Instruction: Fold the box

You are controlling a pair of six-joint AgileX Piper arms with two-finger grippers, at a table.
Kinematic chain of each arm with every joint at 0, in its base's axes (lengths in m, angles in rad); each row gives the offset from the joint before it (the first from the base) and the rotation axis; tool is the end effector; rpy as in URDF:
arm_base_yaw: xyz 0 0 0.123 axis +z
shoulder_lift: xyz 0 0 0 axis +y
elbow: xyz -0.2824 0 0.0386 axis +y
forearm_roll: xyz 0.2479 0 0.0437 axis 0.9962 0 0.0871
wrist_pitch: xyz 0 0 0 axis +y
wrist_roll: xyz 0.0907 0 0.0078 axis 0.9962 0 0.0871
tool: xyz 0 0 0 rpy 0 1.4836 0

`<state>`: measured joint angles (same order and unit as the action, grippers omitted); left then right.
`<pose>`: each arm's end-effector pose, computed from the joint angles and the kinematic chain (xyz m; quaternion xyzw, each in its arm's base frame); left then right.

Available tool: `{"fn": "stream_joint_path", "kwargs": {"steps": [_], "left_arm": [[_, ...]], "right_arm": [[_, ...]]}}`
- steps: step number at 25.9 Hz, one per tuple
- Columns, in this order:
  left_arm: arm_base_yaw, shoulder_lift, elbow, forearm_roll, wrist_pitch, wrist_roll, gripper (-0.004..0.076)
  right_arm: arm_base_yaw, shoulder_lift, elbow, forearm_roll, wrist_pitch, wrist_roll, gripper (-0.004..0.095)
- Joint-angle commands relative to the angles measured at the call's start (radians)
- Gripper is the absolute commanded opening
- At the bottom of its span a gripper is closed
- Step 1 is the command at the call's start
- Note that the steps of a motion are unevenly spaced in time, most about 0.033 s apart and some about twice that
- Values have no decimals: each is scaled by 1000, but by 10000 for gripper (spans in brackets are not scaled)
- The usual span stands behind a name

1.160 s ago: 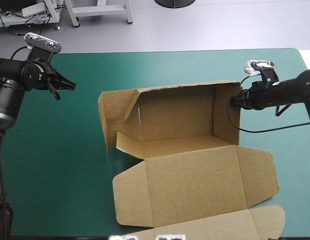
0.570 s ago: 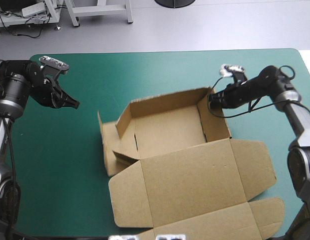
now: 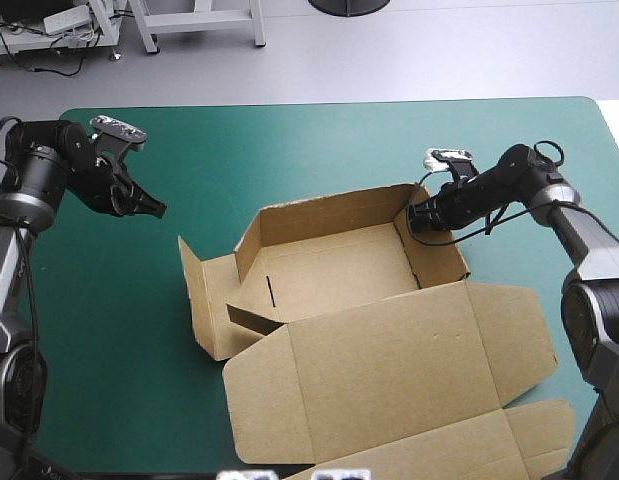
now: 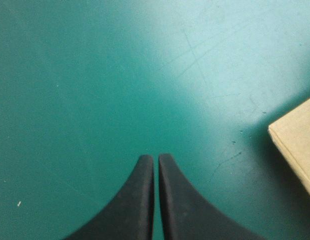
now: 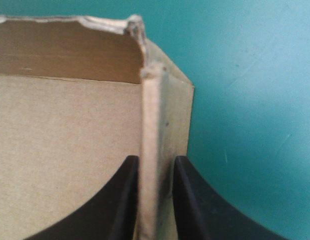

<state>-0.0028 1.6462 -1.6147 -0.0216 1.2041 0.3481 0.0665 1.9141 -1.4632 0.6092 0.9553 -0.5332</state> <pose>0.3461 -0.0028 0.3545 0.1690 0.9630 0.0255 0.2083 0.3972 0.0691 0.2315 -0.1448 0.9458 0.2298 0.1777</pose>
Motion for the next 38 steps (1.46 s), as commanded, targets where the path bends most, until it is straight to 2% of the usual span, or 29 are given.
{"fn": "stream_joint_path", "kwargs": {"steps": [1,12,17,21,25,27,33,38], "left_arm": [[0,-40,-25,-21,-34,18,18],[0,-40,-25,-28,-24,19,18],[0,-40,-25,-31,-28,19,18],[0,-40,-25,-40,-30,19,18],[0,-40,-25,-51,-30,19,18],[0,-40,-25,-61,-28,19,18],[0,-42,-25,-81,-26,19,17],[0,-42,-25,-112,-18,19,17]], "right_arm": [[1,-33,-33,-37,-9,-13,291],[-1,-35,-445,-66,287,108,314],[-1,-94,-525,-84,295,161,314],[-1,-189,-524,-129,295,180,314],[-1,-285,-523,-212,295,271,319],[-1,-320,-508,-224,295,298,354],[-1,-440,-269,-274,295,267,396],[-1,-441,-135,-283,295,245,397]]}}
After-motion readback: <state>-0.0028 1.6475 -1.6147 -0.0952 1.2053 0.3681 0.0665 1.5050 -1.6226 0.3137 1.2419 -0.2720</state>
